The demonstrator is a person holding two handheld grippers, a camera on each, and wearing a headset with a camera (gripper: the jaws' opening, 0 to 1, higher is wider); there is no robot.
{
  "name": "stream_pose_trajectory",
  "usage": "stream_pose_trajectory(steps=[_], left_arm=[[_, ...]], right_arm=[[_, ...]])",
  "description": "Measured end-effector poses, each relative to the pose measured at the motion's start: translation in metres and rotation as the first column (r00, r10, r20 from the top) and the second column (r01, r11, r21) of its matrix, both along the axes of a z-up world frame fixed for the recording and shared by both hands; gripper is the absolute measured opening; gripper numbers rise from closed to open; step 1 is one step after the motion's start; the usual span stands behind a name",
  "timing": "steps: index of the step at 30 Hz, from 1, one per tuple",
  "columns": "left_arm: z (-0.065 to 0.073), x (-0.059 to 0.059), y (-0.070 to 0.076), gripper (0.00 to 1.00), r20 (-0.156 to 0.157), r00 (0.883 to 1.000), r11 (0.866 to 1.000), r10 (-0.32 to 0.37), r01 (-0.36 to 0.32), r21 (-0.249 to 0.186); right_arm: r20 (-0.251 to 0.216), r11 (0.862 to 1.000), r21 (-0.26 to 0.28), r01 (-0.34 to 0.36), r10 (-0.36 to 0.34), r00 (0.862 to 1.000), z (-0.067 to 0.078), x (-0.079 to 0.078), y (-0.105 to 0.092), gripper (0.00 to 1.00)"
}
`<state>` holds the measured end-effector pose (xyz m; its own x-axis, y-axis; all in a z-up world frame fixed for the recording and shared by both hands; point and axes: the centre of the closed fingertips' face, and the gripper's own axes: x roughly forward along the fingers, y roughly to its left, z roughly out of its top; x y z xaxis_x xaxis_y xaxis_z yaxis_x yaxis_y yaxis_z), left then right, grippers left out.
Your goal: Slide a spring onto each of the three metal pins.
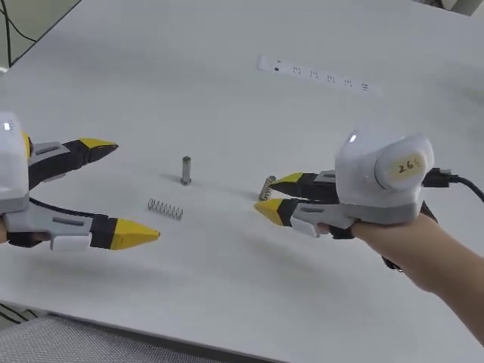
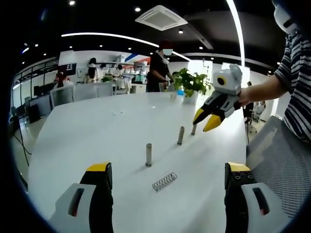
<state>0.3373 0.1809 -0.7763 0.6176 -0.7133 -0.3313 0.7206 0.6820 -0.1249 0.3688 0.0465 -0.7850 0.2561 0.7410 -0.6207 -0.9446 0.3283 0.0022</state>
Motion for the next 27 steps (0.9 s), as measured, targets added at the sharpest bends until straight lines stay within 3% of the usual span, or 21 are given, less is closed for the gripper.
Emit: stream_pose_trajectory(steps=[15,21,27], left_arm=[[0.002,0.0,0.004,0.95,0.005,1.0,1.0,0.008,-0.008,-0.002],[0.001,0.0,0.005,0.95,0.002,1.0,1.0,0.012,-0.012,-0.001],[0.0,-0.002,0.008,0.95,0.002,1.0,1.0,0.018,-0.018,0.004]], right_arm=[[0.025,0.991,-0.013,-0.13,0.131,0.991,0.001,-0.009,0.054,0.24],[0.03,0.982,-0.014,-0.19,0.19,0.981,-0.001,-0.015,0.083,0.24],[0.037,0.965,-0.071,-0.251,0.254,0.967,-0.011,-0.017,0.103,0.23]])
